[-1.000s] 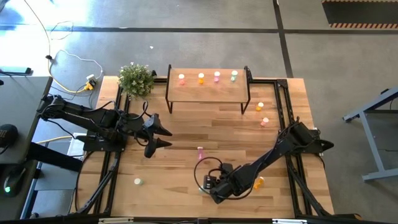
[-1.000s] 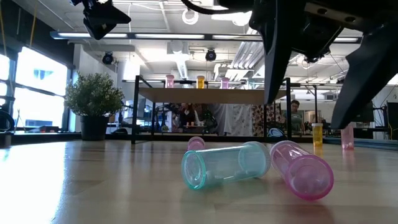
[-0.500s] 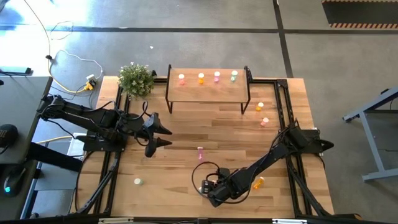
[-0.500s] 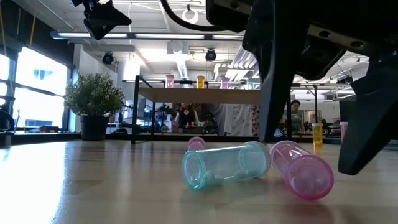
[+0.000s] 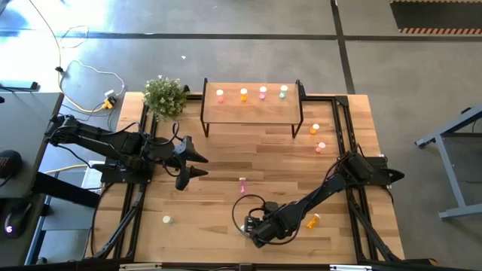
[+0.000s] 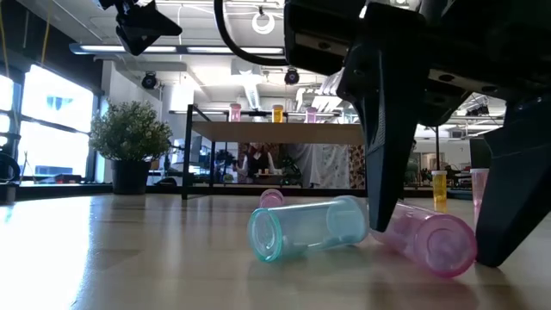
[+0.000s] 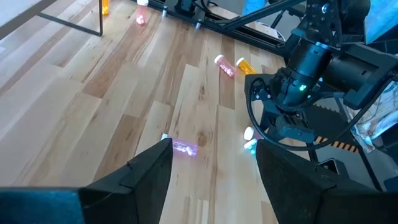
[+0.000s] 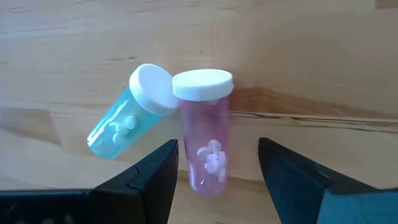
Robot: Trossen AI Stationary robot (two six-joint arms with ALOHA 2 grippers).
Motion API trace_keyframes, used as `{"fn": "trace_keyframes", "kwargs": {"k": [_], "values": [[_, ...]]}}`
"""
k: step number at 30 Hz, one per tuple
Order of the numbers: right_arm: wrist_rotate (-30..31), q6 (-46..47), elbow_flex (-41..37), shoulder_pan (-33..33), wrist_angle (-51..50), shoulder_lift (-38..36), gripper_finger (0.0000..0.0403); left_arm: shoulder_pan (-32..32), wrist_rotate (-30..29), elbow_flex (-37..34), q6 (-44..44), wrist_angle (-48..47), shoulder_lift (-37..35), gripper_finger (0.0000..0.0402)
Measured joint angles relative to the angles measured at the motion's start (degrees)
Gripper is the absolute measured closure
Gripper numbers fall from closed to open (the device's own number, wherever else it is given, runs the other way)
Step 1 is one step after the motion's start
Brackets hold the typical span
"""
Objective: Pick and place medicine bottles onto shelf by color
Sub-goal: Put the bottom purple pill bottle on the shelf aligned with the other purple pill bottle
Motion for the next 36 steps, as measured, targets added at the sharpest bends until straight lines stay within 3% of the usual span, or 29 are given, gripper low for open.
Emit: {"fn": "trace_keyframes", "kwargs": {"k": [13, 21, 30, 36], "values": [[-1.0, -0.2, -0.1, 0.4, -0.5, 0.0, 0.0324, 0.0, -0.1, 0.0, 0.0, -0.1, 0.0, 0.0179], [1.0, -3.7, 2.1, 1.0, -2.2, 0.1, 0.0325, 1.3, 1.1, 0.0, 0.0, 0.0, 0.0, 0.0179], [12.0, -12.2, 8.0, -0.4, -3.5, 0.0, 0.0323, 8.4, 12.3, 0.0, 0.6, 0.1, 0.0, 0.0179], [14.5, -23.6, 10.3, -4.7, -4.0, -0.1, 0.0322, 13.6, 18.3, 0.0, 2.6, 0.1, 0.0, 0.0179]]}}
